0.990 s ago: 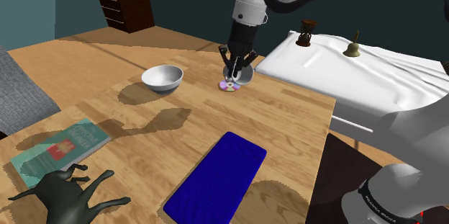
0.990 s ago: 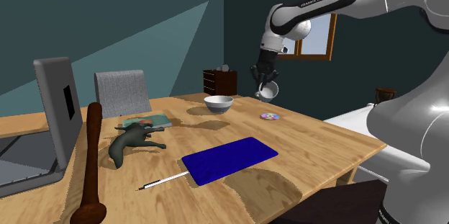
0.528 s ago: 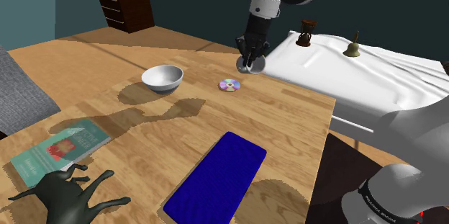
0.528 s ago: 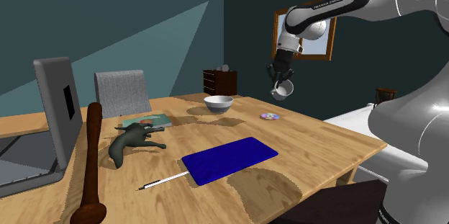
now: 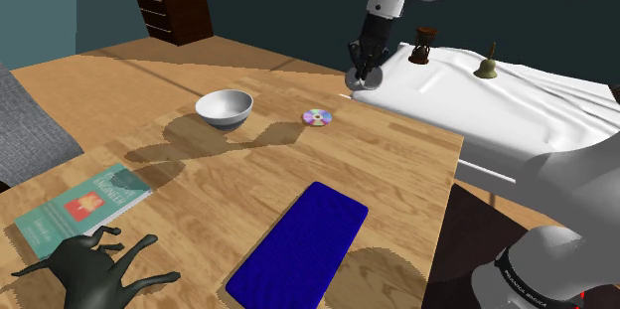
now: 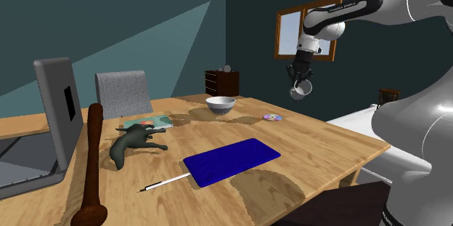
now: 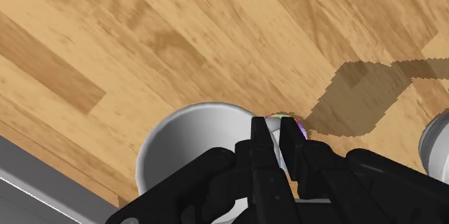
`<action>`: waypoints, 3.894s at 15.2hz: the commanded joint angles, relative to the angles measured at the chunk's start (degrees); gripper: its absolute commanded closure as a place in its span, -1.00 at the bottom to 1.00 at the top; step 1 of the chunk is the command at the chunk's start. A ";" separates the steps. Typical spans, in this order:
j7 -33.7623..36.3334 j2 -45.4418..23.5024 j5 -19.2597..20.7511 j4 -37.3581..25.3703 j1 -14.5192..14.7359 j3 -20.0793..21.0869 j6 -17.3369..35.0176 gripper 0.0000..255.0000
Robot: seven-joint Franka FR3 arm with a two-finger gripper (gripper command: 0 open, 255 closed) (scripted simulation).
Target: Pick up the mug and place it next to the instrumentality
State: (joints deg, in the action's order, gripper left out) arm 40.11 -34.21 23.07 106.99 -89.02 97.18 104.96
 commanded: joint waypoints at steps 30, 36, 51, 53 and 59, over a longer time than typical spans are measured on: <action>-5.87 -8.24 9.53 1.11 7.42 -18.25 9.64 1.00; -6.79 -7.39 8.82 2.54 9.06 -21.68 12.91 1.00; -11.34 -1.37 1.49 -0.57 7.41 -20.34 8.81 -1.00; -11.34 -1.38 1.50 -0.56 7.41 -20.33 8.81 -1.00; -11.34 -1.38 1.50 -0.57 7.41 -20.34 8.81 -1.00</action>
